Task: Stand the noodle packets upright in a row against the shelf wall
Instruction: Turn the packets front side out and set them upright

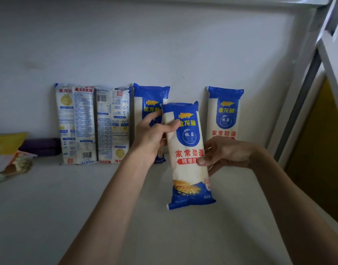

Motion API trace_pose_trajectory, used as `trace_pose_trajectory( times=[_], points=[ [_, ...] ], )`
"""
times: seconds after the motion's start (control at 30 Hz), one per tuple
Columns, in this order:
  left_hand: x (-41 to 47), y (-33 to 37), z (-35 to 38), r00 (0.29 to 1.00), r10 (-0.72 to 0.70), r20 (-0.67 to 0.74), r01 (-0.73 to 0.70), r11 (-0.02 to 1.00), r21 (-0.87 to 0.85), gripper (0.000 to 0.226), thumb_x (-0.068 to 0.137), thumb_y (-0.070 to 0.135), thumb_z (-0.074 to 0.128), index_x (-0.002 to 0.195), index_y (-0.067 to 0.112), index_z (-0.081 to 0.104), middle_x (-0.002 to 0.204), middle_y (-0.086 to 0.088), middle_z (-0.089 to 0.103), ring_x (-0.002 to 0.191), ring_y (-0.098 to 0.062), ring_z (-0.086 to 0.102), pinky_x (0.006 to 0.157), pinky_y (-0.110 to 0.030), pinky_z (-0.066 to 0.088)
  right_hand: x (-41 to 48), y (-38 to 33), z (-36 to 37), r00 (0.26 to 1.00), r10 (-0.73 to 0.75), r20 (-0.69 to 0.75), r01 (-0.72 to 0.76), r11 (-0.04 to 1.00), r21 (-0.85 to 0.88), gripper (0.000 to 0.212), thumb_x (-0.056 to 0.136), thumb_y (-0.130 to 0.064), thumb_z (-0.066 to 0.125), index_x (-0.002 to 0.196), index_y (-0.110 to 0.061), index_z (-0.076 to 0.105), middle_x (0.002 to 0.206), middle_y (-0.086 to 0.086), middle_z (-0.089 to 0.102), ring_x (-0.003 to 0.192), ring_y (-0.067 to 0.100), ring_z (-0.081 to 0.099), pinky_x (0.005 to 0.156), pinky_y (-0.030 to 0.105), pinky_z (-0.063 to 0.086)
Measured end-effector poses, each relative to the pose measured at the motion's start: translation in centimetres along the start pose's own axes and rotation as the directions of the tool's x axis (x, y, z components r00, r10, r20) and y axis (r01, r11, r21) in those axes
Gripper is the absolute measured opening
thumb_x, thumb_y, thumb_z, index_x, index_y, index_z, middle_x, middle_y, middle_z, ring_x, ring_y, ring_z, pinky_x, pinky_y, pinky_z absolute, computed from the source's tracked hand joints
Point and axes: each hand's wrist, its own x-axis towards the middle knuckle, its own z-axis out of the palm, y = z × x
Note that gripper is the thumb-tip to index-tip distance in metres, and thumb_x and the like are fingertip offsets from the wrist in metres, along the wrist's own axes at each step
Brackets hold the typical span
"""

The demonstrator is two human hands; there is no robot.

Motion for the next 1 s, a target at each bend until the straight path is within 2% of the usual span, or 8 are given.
trace_pose_trajectory(
  times=[0.17,0.23,0.33,0.53,0.67,0.83,0.9,1.0],
  points=[
    [0.1,-1.0,0.4,0.995,0.095,-0.006,-0.093,0.983,0.157,0.036,0.072,0.019,0.084,0.103,0.010,0.068,0.093,-0.004,0.078,0.087,-0.020,0.075,0.075,-0.038,0.062,0.8,1.0,-0.2,0.981,-0.100,-0.169,0.100,0.995,-0.009,0.034,0.082,-0.002,0.069,0.116,-0.002,0.064,0.112,0.007,0.073,0.103,0.024,0.070,0.085,0.043,0.059],
    [0.0,-1.5,0.3,0.994,0.091,0.060,-0.104,0.961,0.255,0.043,0.068,0.031,0.085,0.101,0.009,0.070,0.097,-0.004,0.077,0.092,-0.021,0.074,0.085,-0.044,0.059,0.9,1.6,-0.5,0.968,-0.117,-0.223,0.124,0.992,0.014,0.034,0.082,-0.001,0.070,0.116,-0.002,0.063,0.112,0.007,0.073,0.102,0.023,0.071,0.081,0.042,0.060],
    [-0.3,-1.7,-0.3,0.979,-0.063,0.193,-0.029,0.898,0.440,0.062,0.056,0.039,0.086,0.109,0.011,0.069,0.103,-0.004,0.076,0.097,-0.020,0.073,0.088,-0.044,0.058,1.1,2.2,-0.6,0.935,-0.162,-0.315,0.177,0.984,0.020,0.034,0.079,0.003,0.071,0.112,-0.005,0.064,0.106,0.004,0.074,0.095,0.020,0.073,0.071,0.035,0.061],
    [0.4,-2.8,-2.3,0.909,-0.331,0.253,0.022,0.644,0.764,0.049,0.060,0.014,0.091,0.105,0.012,0.072,0.104,-0.004,0.076,0.099,-0.017,0.071,0.094,-0.037,0.055,1.4,2.6,-1.0,0.860,-0.241,-0.450,0.289,0.956,0.040,0.044,0.076,0.006,0.073,0.117,-0.005,0.063,0.110,0.005,0.073,0.101,0.022,0.071,0.079,0.043,0.060],
    [0.6,-4.4,-2.3,0.951,-0.214,0.224,-0.030,0.657,0.753,0.046,0.058,0.006,0.092,0.100,0.008,0.074,0.097,-0.008,0.077,0.092,-0.018,0.073,0.092,-0.042,0.056,1.4,2.7,-1.3,0.821,-0.278,-0.498,0.312,0.950,-0.016,0.039,0.070,0.012,0.075,0.103,-0.009,0.071,0.098,-0.001,0.077,0.094,0.017,0.073,0.079,0.036,0.060],
    [0.7,-6.5,-1.7,0.977,-0.061,0.203,-0.098,0.719,0.688,0.065,0.043,0.034,0.090,0.103,0.016,0.073,0.101,-0.001,0.077,0.096,-0.015,0.072,0.091,-0.044,0.056,1.7,2.0,-0.7,0.821,-0.290,-0.492,0.273,0.956,-0.106,0.036,0.070,0.022,0.069,0.084,-0.011,0.070,0.068,-0.010,0.075,0.069,0.002,0.072,0.061,0.015,0.054],
    [0.6,-7.1,-1.7,0.987,0.013,0.163,-0.121,0.728,0.675,0.047,0.060,0.022,0.089,0.103,0.015,0.072,0.104,-0.004,0.076,0.096,-0.016,0.072,0.091,-0.042,0.056,2.0,1.9,-0.3,0.815,-0.285,-0.505,0.260,0.958,-0.122,0.031,0.071,0.019,0.071,0.088,-0.008,0.071,0.073,-0.009,0.076,0.073,0.003,0.072,0.065,0.018,0.055],
    [0.6,-7.6,-1.5,0.991,0.099,0.086,-0.131,0.749,0.650,0.031,0.082,0.014,0.076,0.111,0.009,0.070,0.109,-0.006,0.074,0.099,-0.015,0.070,0.090,-0.036,0.056,2.7,1.9,0.4,0.781,-0.262,-0.566,0.251,0.963,-0.100,0.039,0.073,0.002,0.078,0.109,-0.006,0.069,0.104,0.003,0.074,0.099,0.018,0.070,0.083,0.039,0.059]
  ],
)
